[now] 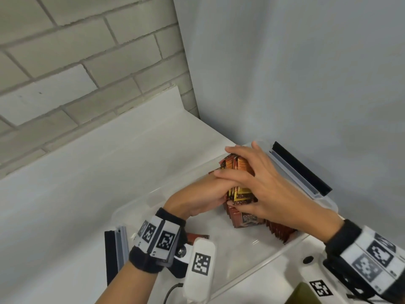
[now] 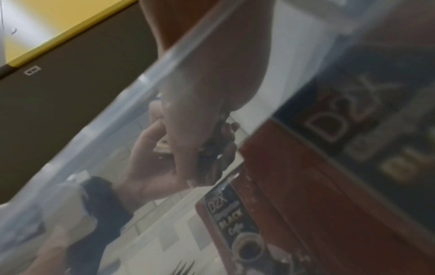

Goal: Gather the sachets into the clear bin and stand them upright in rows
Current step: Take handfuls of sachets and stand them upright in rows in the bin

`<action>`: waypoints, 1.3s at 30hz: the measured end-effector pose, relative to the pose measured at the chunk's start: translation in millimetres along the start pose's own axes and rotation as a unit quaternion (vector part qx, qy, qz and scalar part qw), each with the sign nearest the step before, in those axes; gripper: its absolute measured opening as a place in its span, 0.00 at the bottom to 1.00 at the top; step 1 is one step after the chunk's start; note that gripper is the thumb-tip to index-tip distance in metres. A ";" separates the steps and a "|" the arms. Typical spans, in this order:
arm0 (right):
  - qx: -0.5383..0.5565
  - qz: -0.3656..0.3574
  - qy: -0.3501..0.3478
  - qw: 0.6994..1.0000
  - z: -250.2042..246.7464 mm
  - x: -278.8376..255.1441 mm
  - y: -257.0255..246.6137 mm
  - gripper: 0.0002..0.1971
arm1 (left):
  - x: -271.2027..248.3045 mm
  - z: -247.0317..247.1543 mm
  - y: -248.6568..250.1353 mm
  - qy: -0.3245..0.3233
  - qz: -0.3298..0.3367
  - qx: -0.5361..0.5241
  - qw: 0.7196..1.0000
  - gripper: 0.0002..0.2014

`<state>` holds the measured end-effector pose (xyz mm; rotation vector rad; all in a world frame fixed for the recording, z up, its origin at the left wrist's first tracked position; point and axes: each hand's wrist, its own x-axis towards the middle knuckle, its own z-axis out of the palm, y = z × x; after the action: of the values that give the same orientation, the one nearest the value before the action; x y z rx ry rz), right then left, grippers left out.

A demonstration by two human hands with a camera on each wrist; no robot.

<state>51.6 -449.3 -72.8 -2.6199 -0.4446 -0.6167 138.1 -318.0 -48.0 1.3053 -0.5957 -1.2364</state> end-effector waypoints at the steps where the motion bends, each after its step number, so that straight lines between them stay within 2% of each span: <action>1: 0.008 0.002 0.005 1.000 0.3 -0.5 1.5 0.42 | -1.5 -0.8 1.8 -0.011 0.000 -0.010 1.000 0.23; 4: 0.061 0.002 0.022 0.998 -1.9 -1.4 4.2 0.34 | -6.9 -2.4 6.5 -0.069 0.005 -0.025 0.997 0.20; 7: 0.125 0.009 0.019 0.992 -5.0 -1.7 1.0 0.34 | -9.4 -2.3 9.4 -0.083 0.007 -0.054 0.995 0.25; 10: 0.208 0.026 0.046 0.977 -4.6 -4.6 0.3 0.43 | -9.0 -4.1 12.1 -0.073 0.011 -0.055 0.996 0.28; 13: 0.273 0.099 0.043 0.956 -5.4 -6.5 0.8 0.51 | -8.7 -5.3 13.8 -0.069 0.024 -0.074 0.995 0.30; 17: 0.209 0.076 0.028 0.974 -4.4 -3.9 1.3 0.44 | -6.8 -2.1 14.4 -0.045 0.029 -0.073 0.996 0.25; 22: 0.242 0.085 0.019 0.966 -4.5 -3.2 0.0 0.43 | -3.0 -4.9 11.1 0.002 0.031 -0.052 0.998 0.27; 24: 0.255 0.093 0.013 0.962 -5.8 -4.2 -1.3 0.45 | -2.6 -4.7 10.6 -0.007 0.029 -0.055 0.998 0.30; 26: 0.260 0.102 0.015 0.960 -6.5 -4.2 -2.7 0.45 | -2.6 -4.1 11.0 -0.022 0.025 -0.062 0.998 0.38; 28: 0.242 0.092 0.021 0.966 -6.4 -3.2 -3.2 0.43 | -3.6 -2.7 11.4 -0.040 0.022 -0.072 0.996 0.41; 32: 0.222 0.087 0.013 0.971 -7.2 -1.7 -3.0 0.37 | -4.3 -3.6 9.1 -0.038 0.013 -0.042 0.998 0.35; 37: 0.207 0.115 0.016 0.972 -3.8 -4.1 -0.3 0.36 | -5.0 -0.6 8.9 -0.012 -0.004 -0.010 1.000 0.29; 39: 0.194 0.129 0.031 0.972 -1.8 -3.9 1.3 0.35 | -3.6 0.7 9.2 0.004 -0.006 0.011 1.000 0.20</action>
<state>48.2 -452.0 -73.7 -2.2293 -0.1765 -0.4694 139.4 -316.7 -38.3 1.3340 -0.5988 -1.2372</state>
